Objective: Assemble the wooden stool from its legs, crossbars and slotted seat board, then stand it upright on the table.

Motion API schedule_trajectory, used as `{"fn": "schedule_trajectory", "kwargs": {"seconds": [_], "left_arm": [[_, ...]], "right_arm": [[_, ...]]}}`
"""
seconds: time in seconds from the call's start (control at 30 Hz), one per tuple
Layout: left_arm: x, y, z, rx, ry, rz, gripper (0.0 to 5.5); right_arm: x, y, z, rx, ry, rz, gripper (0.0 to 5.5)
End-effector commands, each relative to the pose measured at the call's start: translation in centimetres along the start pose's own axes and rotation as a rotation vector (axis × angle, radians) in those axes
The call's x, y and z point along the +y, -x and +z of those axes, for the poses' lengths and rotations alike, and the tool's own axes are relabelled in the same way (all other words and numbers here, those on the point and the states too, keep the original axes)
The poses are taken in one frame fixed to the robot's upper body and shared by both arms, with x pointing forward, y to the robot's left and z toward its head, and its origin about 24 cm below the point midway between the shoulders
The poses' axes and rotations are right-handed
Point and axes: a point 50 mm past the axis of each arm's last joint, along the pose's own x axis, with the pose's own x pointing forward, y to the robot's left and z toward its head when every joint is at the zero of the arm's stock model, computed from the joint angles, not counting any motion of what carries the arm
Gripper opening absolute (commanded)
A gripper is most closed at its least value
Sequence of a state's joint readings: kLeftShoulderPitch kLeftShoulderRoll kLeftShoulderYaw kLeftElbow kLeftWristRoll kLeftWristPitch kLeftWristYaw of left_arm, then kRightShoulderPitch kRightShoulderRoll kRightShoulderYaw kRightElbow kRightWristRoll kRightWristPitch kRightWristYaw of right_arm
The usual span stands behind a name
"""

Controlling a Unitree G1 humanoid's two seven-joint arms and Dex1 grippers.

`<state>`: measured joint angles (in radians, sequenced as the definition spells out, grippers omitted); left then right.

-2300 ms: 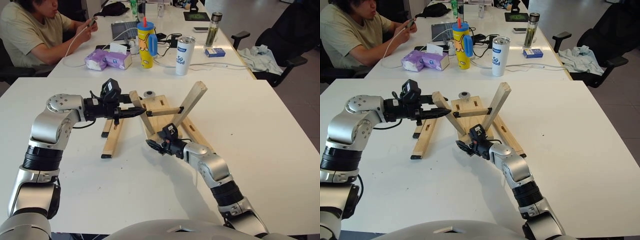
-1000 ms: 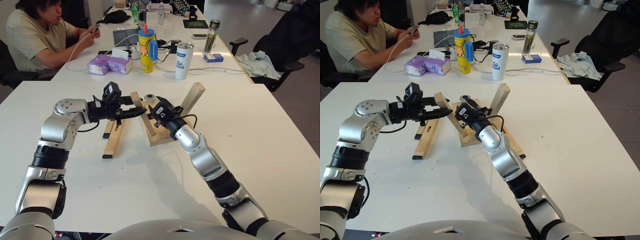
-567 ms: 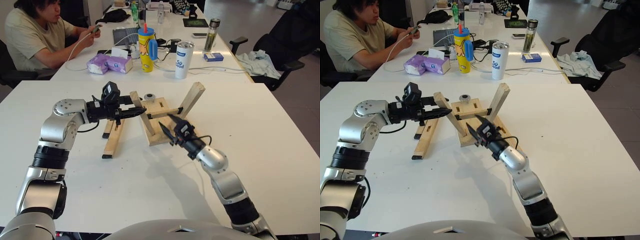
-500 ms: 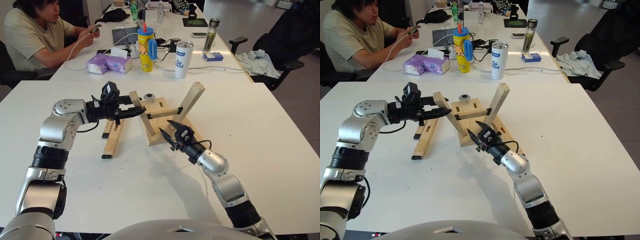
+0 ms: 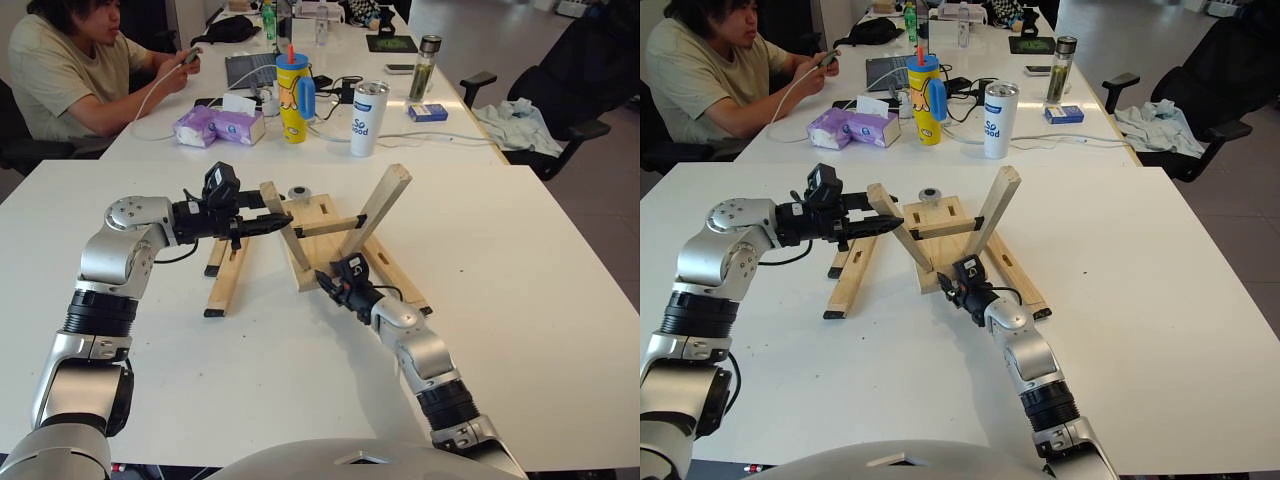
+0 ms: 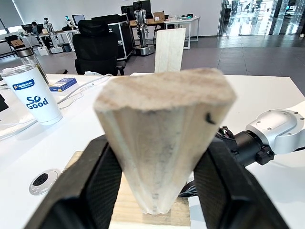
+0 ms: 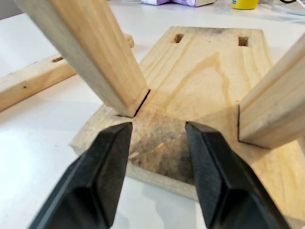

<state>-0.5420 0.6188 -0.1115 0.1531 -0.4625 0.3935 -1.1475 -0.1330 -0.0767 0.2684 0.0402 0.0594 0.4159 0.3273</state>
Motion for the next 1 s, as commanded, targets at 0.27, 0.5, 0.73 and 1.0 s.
{"fn": "schedule_trajectory", "kwargs": {"seconds": [0.27,0.5,0.73,1.0], "left_arm": [[-1.3,2.3,-2.4,0.058,0.134,0.056,3.51],[-1.7,7.9,6.9,-0.354,0.099,0.132,3.51],[-4.2,3.9,16.8,-0.715,-0.032,0.074,3.51],[-5.2,-5.7,-6.1,0.258,0.327,0.436,3.51]], "right_arm": [[0.1,0.3,-3.1,0.217,0.014,0.011,2.05],[0.1,0.4,-3.9,0.252,0.002,0.006,2.05],[0.2,0.4,-4.5,0.267,-0.006,0.009,2.05],[0.7,0.0,-4.6,0.269,0.006,0.028,2.05]]}}
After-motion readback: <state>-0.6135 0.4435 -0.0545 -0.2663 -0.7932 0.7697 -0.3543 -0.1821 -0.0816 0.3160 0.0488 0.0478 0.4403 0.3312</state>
